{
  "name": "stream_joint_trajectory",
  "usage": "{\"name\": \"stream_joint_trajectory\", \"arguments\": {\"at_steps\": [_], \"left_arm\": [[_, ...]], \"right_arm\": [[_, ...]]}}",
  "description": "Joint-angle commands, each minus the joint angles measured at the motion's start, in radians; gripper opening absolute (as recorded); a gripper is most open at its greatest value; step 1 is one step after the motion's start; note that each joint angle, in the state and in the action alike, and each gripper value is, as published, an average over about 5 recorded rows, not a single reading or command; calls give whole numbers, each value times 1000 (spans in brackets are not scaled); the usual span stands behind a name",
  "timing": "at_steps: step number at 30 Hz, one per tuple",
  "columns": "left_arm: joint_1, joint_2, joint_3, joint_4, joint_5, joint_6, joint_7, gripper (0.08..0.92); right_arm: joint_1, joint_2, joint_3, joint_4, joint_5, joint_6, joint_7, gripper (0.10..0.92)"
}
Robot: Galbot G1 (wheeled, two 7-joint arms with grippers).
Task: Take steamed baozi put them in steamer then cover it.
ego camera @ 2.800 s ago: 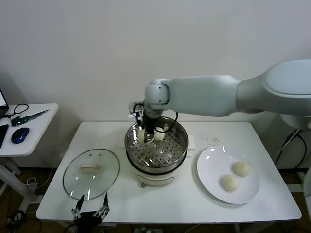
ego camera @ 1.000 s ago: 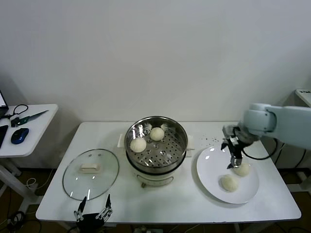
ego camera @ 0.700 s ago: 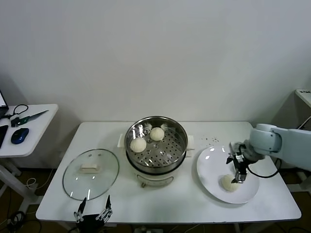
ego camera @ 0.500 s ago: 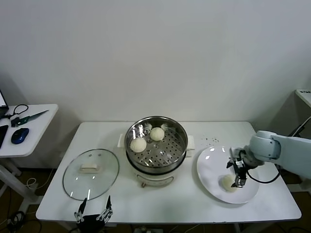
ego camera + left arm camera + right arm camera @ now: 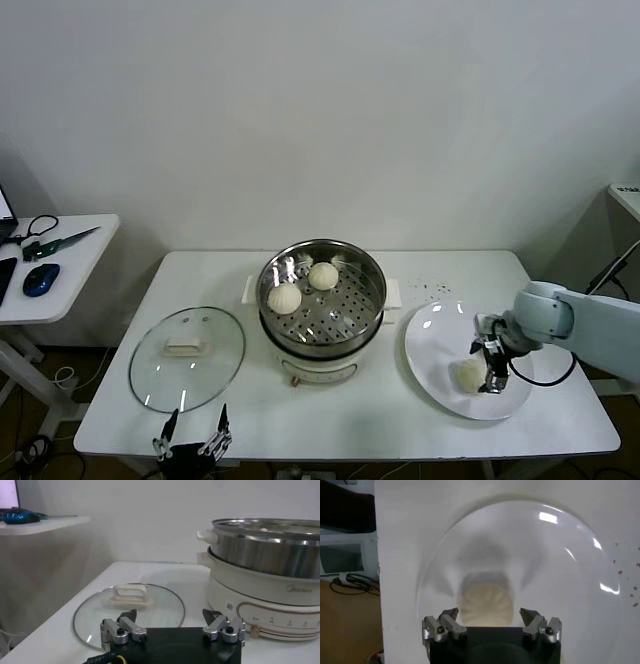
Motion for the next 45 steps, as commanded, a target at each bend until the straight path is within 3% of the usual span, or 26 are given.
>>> {"name": "stream_joint_trajectory", "arguments": {"at_steps": [1,10,15,22,27,31,37,45], "left_arm": [[0,-1,0,1,-1,0,0,823],[1,-6,2,1,1,-2,-1,823],[1,-6,1,-1,1,-1,-2,823],[3,-7,3,-5,6,1,-1,823],[3,-7,7,-9,8,3,0,823],[3,-6,8,-10,9,4,0,823],[4,-2,3,-7,7,2,-1,823],[1,1,3,-7,3,-1,-2,823]], "right_arm": [[-52,2,41,-24,-17,-1,-3,823],[-56,16,53,-27,-18,2,-11,718],[94,31,-29,-14,-17,60,-51,686],[614,208,-349,-31,111,288,-197,679],[846,397,-374,-56,226,568,-318,682],[931,522,-322,12,253,718,-377,702],[923,669,-219,125,117,823,-310,736],[681,780,-158,117,-211,843,-182,713]]}}
